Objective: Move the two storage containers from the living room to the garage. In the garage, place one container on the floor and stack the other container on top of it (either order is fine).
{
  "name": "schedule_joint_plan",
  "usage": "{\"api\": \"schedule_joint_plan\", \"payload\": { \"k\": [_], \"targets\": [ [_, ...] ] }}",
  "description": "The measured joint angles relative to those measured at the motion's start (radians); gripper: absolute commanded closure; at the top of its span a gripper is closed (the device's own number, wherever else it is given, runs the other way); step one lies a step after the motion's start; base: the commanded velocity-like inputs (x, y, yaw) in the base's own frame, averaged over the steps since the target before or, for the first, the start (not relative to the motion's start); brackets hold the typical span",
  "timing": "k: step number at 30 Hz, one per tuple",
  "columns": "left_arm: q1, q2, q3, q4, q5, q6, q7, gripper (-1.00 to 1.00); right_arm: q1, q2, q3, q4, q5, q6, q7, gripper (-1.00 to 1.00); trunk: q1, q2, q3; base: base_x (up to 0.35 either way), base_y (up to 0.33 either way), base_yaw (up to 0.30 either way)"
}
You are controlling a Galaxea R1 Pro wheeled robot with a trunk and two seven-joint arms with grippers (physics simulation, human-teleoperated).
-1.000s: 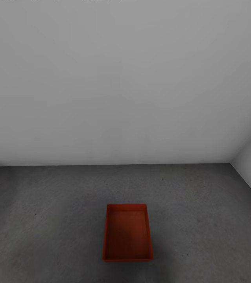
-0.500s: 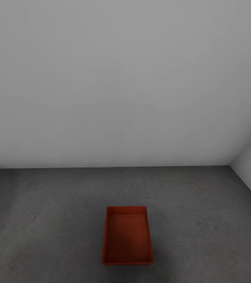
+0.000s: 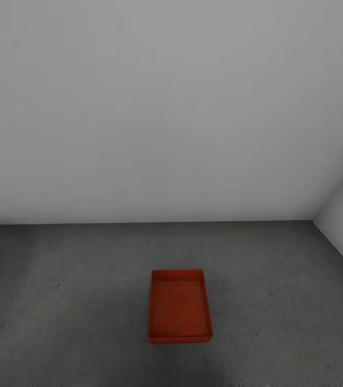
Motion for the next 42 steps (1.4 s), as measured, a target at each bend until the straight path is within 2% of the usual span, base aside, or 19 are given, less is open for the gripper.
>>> {"api": "schedule_joint_plan", "payload": {
  "k": [14, 32, 42],
  "targets": [
    [0.006, 0.000, 0.000, 0.000, 0.000, 0.002, 0.000, -1.00, 0.000, 0.003, 0.000, 0.000, 0.001, 0.006, 0.004, -1.00, 0.000, 0.000, 0.000, -0.281, 0.075, 0.000],
    [0.006, 0.001, 0.000, -0.001, 0.000, -0.006, 0.000, -1.00, 0.000, 0.002, 0.000, 0.000, 0.001, 0.003, 0.004, -1.00, -0.001, 0.000, 0.000, -0.015, 0.004, 0.000],
    [0.006, 0.004, -0.001, -0.004, -0.011, -0.010, 0.001, -1.00, 0.000, 0.004, 0.000, 0.001, 0.000, 0.001, 0.007, -1.00, -0.001, 0.000, 0.013, 0.000, 0.000, 0.000]
  ]
}}
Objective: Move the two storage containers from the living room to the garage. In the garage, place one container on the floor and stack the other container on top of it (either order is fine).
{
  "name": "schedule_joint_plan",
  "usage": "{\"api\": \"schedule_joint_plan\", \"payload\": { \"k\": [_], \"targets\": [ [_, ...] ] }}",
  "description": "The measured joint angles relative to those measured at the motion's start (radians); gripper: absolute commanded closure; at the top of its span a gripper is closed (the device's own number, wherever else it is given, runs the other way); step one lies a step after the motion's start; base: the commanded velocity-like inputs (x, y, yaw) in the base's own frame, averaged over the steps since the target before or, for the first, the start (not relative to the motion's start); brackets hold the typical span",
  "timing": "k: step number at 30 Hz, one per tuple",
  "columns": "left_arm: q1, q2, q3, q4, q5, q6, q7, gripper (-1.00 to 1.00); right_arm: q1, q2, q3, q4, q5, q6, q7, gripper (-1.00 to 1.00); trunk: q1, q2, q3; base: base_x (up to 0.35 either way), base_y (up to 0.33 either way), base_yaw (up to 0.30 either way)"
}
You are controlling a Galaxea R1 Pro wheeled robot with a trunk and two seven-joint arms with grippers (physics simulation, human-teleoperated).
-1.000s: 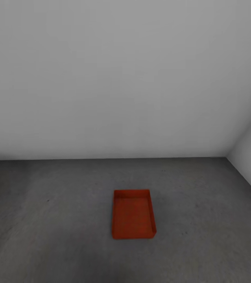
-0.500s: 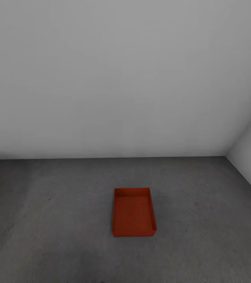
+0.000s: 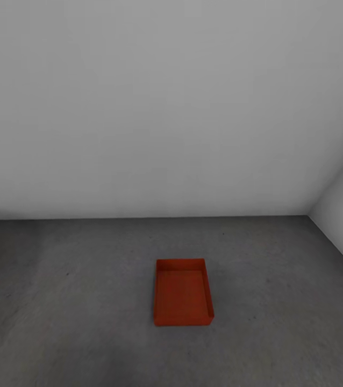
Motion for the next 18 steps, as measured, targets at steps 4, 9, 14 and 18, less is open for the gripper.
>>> {"api": "schedule_joint_plan", "payload": {
  "k": [4, 9, 14, 18],
  "targets": [
    [0.000, 0.001, 0.000, -0.001, -0.003, 0.000, 0.000, -1.00, 0.000, 0.001, 0.000, 0.001, 0.000, 0.000, 0.000, -1.00, 0.000, 0.000, 0.006, 0.000, 0.000, 0.012],
    [0.000, 0.002, -0.001, -0.001, -0.002, 0.000, 0.000, -1.00, 0.016, 0.008, 0.000, 0.001, 0.000, -0.004, 0.000, -1.00, 0.000, 0.000, 0.014, 0.000, 0.000, 0.057],
    [0.000, 0.002, -0.001, -0.001, -0.002, 0.000, 0.000, -1.00, 0.034, 0.023, 0.000, 0.000, 0.000, -0.009, 0.000, -1.00, 0.000, 0.000, 0.022, 0.000, 0.000, 0.026],
    [0.000, 0.002, -0.001, -0.001, -0.001, 0.000, 0.000, -1.00, 0.036, 0.023, 0.000, 0.000, 0.000, -0.010, 0.000, -1.00, 0.000, 0.000, 0.028, 0.000, 0.000, 0.004]
  ]
}}
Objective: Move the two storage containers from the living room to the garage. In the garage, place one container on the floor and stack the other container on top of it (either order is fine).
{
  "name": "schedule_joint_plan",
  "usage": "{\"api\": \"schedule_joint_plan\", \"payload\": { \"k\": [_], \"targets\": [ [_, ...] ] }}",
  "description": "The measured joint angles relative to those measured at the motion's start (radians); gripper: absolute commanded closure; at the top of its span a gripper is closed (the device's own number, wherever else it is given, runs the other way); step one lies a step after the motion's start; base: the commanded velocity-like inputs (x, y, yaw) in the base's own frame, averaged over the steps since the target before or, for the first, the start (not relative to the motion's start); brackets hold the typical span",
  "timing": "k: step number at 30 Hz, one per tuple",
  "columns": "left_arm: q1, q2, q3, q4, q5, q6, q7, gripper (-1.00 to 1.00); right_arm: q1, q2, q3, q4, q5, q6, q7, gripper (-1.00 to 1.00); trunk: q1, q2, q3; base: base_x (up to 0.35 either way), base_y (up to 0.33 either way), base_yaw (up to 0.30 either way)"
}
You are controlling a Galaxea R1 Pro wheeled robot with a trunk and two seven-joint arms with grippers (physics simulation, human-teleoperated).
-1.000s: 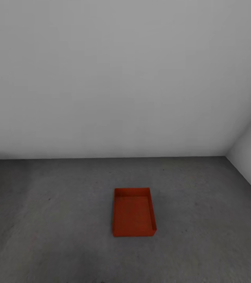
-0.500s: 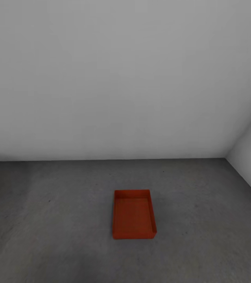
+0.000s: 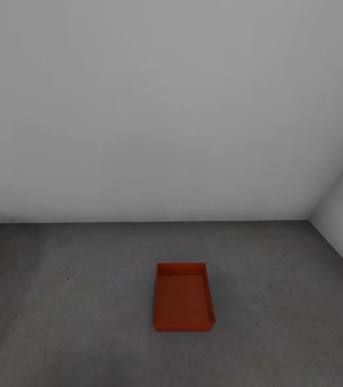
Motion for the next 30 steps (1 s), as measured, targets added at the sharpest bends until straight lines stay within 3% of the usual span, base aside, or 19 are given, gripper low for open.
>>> {"api": "schedule_joint_plan", "payload": {
  "k": [30],
  "targets": [
    [0.000, 0.000, 0.000, 0.000, 0.002, 0.000, 0.000, -1.00, 0.001, -0.003, -0.001, 0.000, 0.000, 0.001, 0.000, -1.00, 0.000, 0.000, 0.047, 0.000, 0.000, 0.000]
  ]
}}
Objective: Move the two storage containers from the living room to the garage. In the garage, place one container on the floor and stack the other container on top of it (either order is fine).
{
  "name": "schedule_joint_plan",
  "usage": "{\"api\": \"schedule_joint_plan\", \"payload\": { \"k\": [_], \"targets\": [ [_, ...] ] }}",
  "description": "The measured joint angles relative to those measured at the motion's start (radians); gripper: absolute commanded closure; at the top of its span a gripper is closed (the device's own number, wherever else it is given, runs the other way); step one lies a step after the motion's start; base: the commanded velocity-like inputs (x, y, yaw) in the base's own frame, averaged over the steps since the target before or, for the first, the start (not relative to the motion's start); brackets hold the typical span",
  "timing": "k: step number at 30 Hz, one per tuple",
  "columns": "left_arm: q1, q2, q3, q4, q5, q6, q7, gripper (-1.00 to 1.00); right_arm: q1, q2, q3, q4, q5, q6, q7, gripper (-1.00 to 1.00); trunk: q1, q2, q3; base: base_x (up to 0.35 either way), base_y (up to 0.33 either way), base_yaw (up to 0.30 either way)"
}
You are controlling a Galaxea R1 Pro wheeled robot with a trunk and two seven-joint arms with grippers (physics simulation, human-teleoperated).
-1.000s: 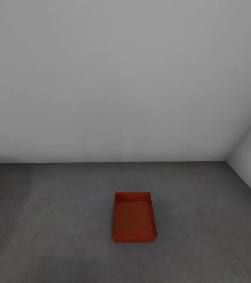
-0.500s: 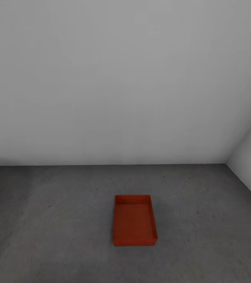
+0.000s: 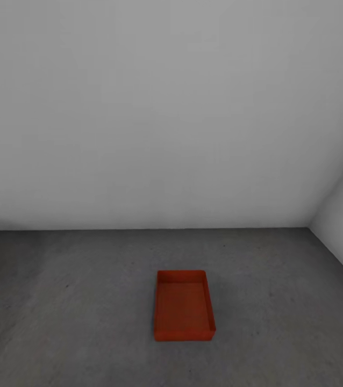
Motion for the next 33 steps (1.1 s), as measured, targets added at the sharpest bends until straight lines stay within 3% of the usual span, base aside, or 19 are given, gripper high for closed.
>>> {"api": "schedule_joint_plan", "payload": {
  "k": [33],
  "targets": [
    [0.000, 0.000, 0.000, 0.000, 0.000, 0.000, 0.000, -1.00, 0.028, -0.007, 0.000, 0.000, 0.000, 0.003, -0.001, -1.00, 0.000, 0.000, 0.052, 0.000, 0.000, 0.000]
  ]
}}
